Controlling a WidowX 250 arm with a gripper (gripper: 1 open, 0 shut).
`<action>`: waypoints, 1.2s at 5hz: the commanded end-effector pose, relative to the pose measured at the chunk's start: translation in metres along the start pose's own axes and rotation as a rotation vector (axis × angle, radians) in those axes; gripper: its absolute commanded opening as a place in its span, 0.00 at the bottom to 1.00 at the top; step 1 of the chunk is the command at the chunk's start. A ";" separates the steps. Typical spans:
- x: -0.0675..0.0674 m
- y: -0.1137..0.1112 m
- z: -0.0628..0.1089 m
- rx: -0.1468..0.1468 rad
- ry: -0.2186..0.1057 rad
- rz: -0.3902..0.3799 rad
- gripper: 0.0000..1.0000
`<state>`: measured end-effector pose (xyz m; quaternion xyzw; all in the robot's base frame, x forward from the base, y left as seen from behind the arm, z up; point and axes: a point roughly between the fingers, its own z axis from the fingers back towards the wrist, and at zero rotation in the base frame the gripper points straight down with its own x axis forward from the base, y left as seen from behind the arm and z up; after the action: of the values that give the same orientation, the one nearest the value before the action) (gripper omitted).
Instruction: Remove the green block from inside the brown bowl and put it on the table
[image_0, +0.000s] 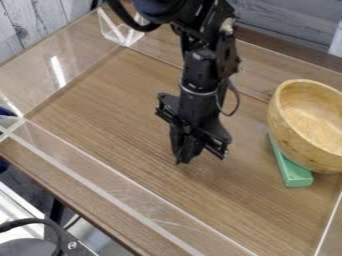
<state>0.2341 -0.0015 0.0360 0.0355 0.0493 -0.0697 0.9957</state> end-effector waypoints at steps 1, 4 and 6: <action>0.014 0.001 0.010 0.013 -0.026 0.004 0.00; 0.017 -0.007 -0.003 0.007 -0.050 0.059 1.00; 0.016 -0.001 0.026 -0.016 -0.087 0.094 1.00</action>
<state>0.2416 -0.0081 0.0450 0.0275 0.0368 -0.0271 0.9986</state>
